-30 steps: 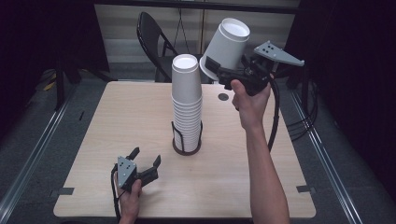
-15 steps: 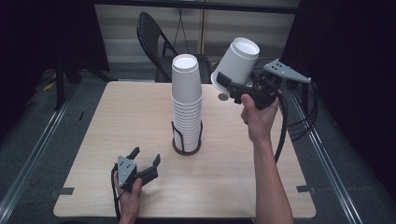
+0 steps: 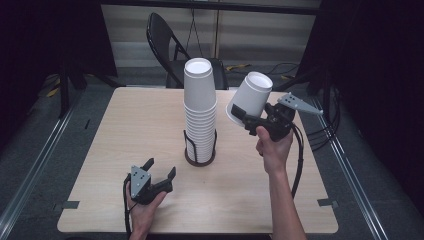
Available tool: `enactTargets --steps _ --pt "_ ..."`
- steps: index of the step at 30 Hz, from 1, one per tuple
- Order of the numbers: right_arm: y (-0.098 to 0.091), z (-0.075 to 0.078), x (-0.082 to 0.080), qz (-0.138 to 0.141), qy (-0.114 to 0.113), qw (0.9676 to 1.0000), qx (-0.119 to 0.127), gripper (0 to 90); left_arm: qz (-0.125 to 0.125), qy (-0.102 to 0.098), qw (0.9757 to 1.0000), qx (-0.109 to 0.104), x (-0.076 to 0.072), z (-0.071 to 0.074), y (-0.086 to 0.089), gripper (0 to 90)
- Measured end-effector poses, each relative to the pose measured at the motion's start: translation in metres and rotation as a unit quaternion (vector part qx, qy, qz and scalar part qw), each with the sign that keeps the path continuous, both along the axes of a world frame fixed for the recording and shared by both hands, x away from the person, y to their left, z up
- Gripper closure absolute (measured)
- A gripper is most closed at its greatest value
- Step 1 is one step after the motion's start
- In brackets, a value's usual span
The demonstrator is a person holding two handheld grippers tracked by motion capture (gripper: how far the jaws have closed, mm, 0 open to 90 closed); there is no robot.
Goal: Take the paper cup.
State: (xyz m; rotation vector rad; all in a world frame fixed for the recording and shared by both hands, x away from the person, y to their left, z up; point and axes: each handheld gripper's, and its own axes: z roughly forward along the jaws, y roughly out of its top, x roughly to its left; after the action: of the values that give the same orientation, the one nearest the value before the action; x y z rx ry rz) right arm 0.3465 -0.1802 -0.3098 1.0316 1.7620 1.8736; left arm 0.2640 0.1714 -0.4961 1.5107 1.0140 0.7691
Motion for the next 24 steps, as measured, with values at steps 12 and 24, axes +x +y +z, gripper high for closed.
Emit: enactTargets --steps 12,24 --pt "0.005 -0.033 -0.015 0.014 0.022 0.9996 0.011 15.6 -0.039 0.023 0.999 0.005 0.0 0.005 -0.02 20.3" --pt "0.021 -0.069 -0.031 0.031 0.06 0.9975 0.022 15.5 -0.073 0.034 0.9967 -0.01 -0.002 0.008 -0.025 23.4"
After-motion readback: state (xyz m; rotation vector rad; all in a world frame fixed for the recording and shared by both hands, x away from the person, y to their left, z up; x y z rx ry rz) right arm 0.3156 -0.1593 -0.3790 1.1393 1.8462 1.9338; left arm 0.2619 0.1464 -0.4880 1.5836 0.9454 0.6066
